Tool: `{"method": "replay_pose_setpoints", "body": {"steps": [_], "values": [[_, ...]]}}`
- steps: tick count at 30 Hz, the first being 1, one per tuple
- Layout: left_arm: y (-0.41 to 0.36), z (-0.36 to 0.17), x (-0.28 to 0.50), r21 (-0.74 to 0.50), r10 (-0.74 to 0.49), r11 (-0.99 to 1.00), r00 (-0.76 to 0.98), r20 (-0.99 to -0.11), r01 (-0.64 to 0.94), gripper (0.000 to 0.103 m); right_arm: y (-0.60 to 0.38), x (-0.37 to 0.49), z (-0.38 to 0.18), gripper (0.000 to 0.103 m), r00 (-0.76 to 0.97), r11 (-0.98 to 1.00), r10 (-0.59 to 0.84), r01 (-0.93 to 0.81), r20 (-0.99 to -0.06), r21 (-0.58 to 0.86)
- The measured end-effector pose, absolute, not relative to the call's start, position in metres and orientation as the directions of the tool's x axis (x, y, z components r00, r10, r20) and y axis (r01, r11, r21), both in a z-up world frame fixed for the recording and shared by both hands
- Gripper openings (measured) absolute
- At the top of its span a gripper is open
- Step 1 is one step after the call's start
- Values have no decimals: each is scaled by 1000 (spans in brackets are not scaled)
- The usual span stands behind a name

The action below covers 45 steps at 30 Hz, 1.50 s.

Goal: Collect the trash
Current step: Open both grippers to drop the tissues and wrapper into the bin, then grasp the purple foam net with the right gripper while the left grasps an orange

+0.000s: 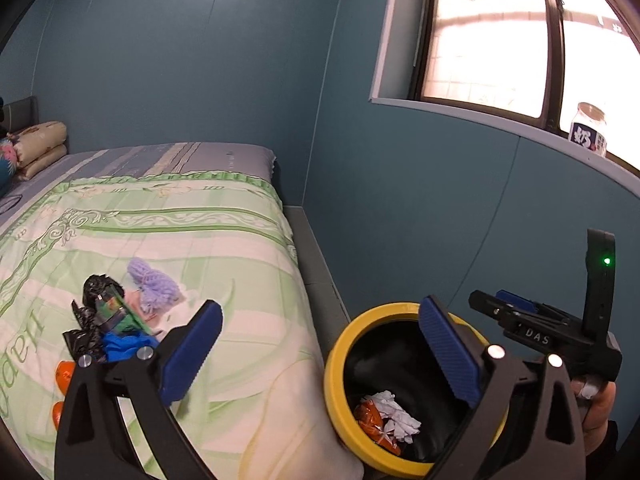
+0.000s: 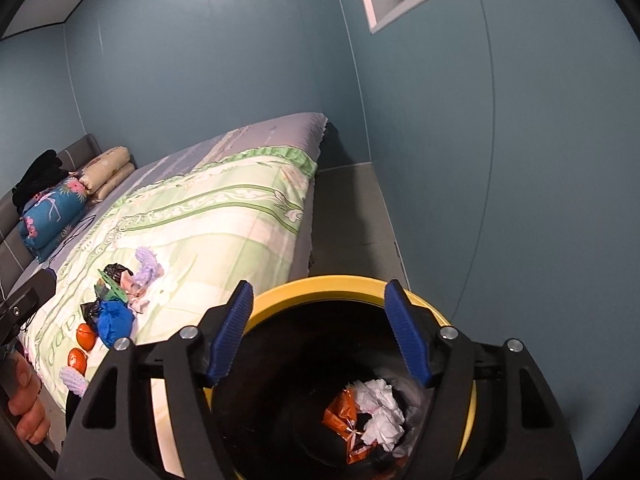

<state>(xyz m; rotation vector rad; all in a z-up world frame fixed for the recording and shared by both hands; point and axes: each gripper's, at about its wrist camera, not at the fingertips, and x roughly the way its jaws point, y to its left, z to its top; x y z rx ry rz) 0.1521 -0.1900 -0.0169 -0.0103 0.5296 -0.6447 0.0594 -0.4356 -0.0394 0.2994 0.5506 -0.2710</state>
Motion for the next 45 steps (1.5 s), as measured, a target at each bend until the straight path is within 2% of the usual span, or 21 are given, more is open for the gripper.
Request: {"method": "replay_pose_setpoints", "body": {"steps": [4, 11, 18, 24, 27, 41, 45], "values": [[-167, -15, 152, -190, -559, 821, 689, -461, 538, 95, -427, 61, -33, 71, 834, 931, -160, 305, -529, 199], [-129, -14, 152, -104, -446, 886, 772, -453, 451, 95, -402, 67, -27, 73, 856, 955, -99, 224, -507, 192], [-73, -20, 171, -91, -317, 946, 822, -474, 312, 95, -354, 73, -27, 77, 881, 985, 43, 43, -471, 169], [-20, -39, 195, -143, -198, 979, 824, -531, 144, 95, -301, 79, -34, 77, 869, 987, 151, -108, -471, 116], [-7, -52, 204, -120, -147, 988, 813, -564, 95, 95, -279, 83, -41, 77, 855, 982, 189, -163, -483, 95], [12, -112, 237, -75, -173, 982, 671, -721, 173, 95, -198, 101, -86, 77, 734, 922, 346, -382, -585, 65], [21, -123, 247, -116, -200, 978, 634, -747, 172, 95, -175, 105, -99, 75, 693, 897, 371, -440, -619, 45]]}}
